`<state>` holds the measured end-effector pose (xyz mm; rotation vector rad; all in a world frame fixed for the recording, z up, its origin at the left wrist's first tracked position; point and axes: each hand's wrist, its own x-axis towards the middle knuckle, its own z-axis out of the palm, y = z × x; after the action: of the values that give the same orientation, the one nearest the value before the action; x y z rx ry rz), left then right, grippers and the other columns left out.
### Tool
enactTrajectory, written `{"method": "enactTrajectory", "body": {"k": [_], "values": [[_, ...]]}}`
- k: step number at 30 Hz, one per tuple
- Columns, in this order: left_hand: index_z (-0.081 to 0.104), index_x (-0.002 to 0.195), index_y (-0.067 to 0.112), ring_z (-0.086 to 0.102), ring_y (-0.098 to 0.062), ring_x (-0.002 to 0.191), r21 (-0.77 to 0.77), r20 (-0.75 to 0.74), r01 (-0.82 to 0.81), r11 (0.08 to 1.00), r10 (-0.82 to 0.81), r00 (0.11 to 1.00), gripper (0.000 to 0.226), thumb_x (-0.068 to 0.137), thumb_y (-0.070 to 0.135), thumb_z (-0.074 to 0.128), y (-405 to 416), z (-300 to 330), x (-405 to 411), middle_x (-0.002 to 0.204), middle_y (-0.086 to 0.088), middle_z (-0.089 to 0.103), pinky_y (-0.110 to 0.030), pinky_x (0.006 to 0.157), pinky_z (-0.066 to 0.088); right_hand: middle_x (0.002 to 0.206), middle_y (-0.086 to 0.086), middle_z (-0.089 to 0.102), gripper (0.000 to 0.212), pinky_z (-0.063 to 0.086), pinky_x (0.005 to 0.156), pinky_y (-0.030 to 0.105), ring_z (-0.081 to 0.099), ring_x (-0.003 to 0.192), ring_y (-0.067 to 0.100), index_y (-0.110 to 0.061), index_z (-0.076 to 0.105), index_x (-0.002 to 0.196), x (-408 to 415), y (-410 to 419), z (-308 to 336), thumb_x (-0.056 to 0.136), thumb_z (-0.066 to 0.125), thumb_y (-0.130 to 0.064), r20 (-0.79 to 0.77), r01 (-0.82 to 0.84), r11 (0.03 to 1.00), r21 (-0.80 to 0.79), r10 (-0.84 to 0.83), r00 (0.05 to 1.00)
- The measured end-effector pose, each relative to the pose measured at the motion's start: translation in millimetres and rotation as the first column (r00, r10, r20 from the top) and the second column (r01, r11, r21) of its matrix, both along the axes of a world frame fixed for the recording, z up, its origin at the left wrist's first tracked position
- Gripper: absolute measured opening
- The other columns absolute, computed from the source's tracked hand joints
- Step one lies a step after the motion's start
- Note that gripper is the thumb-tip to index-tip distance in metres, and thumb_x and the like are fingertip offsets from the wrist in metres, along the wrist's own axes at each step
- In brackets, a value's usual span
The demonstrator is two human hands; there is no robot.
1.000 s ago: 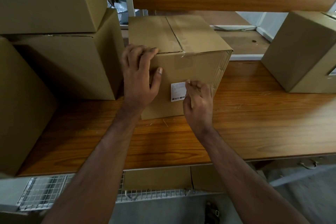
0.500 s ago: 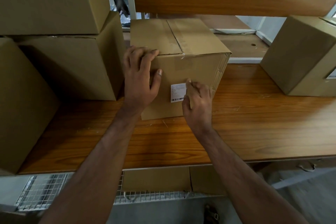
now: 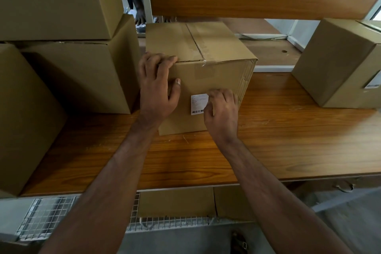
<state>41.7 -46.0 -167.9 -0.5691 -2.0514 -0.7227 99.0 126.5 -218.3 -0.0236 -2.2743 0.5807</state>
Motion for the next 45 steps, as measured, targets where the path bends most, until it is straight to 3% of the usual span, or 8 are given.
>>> {"method": "enactTrajectory", "body": {"k": [6, 10, 15, 22, 28, 32, 39, 45], "values": [[0.056, 0.132, 0.007, 0.038, -0.042, 0.133, -0.016, -0.005, -0.007, 1.0, 0.007, 1.0, 0.049, 0.087, 0.024, 0.064, -1.6, 1.6, 1.6, 0.132, -0.022, 0.052, -0.024, 0.12, 0.011, 0.104, 0.006, 0.058, 0.021, 0.041, 0.081, 0.036, 0.05, 0.097, 0.025, -0.015, 0.061, 0.102, -4.6, -2.1, 7.3, 0.082, 0.063, -0.017, 0.031, 0.035, 0.999, -0.032, -0.034, 0.999], [0.058, 0.131, 0.005, 0.043, -0.044, 0.13, -0.031, -0.01, -0.004, 0.999, 0.003, 1.0, 0.048, 0.087, 0.023, 0.064, -1.9, 3.3, 1.2, 0.129, -0.022, 0.053, -0.021, 0.12, 0.006, 0.105, 0.011, 0.063, 0.028, 0.049, 0.084, 0.042, 0.056, 0.1, 0.03, -0.005, 0.061, 0.112, 0.0, -0.1, -0.5, 0.088, 0.055, -0.019, -0.057, -0.011, 0.993, -0.116, 0.004, 0.998], [0.056, 0.132, 0.006, 0.036, -0.04, 0.134, -0.013, -0.01, 0.005, 1.0, -0.005, 1.0, 0.048, 0.087, 0.022, 0.064, 0.2, 1.2, 1.1, 0.131, -0.022, 0.052, -0.025, 0.12, 0.011, 0.116, 0.013, 0.063, 0.036, 0.038, 0.092, 0.023, 0.056, 0.108, 0.026, -0.003, 0.063, 0.127, 2.9, -2.9, -14.7, 0.092, 0.059, -0.006, -0.071, -0.008, 0.997, -0.075, 0.003, 0.997], [0.054, 0.133, 0.009, 0.031, -0.038, 0.137, 0.01, -0.004, 0.007, 1.0, -0.007, 1.0, 0.049, 0.087, 0.023, 0.065, 1.2, -2.7, -2.1, 0.133, -0.021, 0.05, -0.024, 0.119, 0.012, 0.108, 0.01, 0.067, 0.023, 0.049, 0.088, 0.037, 0.06, 0.103, 0.024, -0.006, 0.071, 0.112, 0.2, 2.7, -10.2, 0.09, 0.062, -0.007, -0.111, -0.029, 0.998, -0.047, 0.024, 0.994], [0.054, 0.133, 0.009, 0.035, -0.041, 0.135, -0.001, -0.007, 0.002, 1.0, -0.002, 1.0, 0.049, 0.087, 0.022, 0.066, 0.2, -1.8, -1.1, 0.133, -0.021, 0.05, -0.02, 0.119, 0.008, 0.093, 0.005, 0.07, 0.009, 0.042, 0.084, 0.034, 0.063, 0.089, 0.026, -0.009, 0.07, 0.096, 2.3, 6.0, -3.7, 0.088, 0.068, -0.011, -0.12, -0.058, 0.997, -0.059, 0.05, 0.992], [0.055, 0.133, 0.007, 0.034, -0.04, 0.135, -0.007, -0.015, 0.005, 1.0, -0.005, 1.0, 0.049, 0.088, 0.022, 0.066, -1.1, -0.8, -0.6, 0.133, -0.022, 0.05, -0.019, 0.119, 0.007, 0.097, 0.005, 0.07, 0.014, 0.036, 0.087, 0.027, 0.06, 0.097, 0.027, -0.009, 0.067, 0.099, 4.2, 5.0, -9.4, 0.087, 0.071, -0.015, -0.081, -0.066, 0.994, -0.088, 0.059, 0.995], [0.055, 0.134, 0.009, 0.044, -0.043, 0.13, -0.057, -0.03, 0.01, 0.998, -0.011, 0.999, 0.048, 0.09, 0.026, 0.064, -4.8, -1.2, -6.2, 0.131, -0.022, 0.052, -0.022, 0.12, 0.006, 0.096, 0.004, 0.069, 0.014, 0.042, 0.085, 0.037, 0.057, 0.104, 0.027, -0.01, 0.064, 0.098, 10.3, 4.3, -11.2, 0.087, 0.071, -0.016, -0.06, -0.091, 0.99, -0.105, 0.085, 0.995], [0.046, 0.139, 0.016, 0.032, -0.038, 0.138, -0.062, 0.005, 0.009, 0.998, -0.009, 1.0, 0.051, 0.092, 0.027, 0.062, -21.0, -2.5, -8.7, 0.139, -0.019, 0.044, -0.029, 0.121, 0.015, 0.091, -0.001, 0.069, 0.008, 0.044, 0.082, 0.041, 0.059, 0.095, 0.023, -0.012, 0.065, 0.094, 21.5, 3.5, -19.6, 0.089, 0.07, -0.01, -0.065, -0.149, 0.984, -0.101, 0.143, 0.988]]}}
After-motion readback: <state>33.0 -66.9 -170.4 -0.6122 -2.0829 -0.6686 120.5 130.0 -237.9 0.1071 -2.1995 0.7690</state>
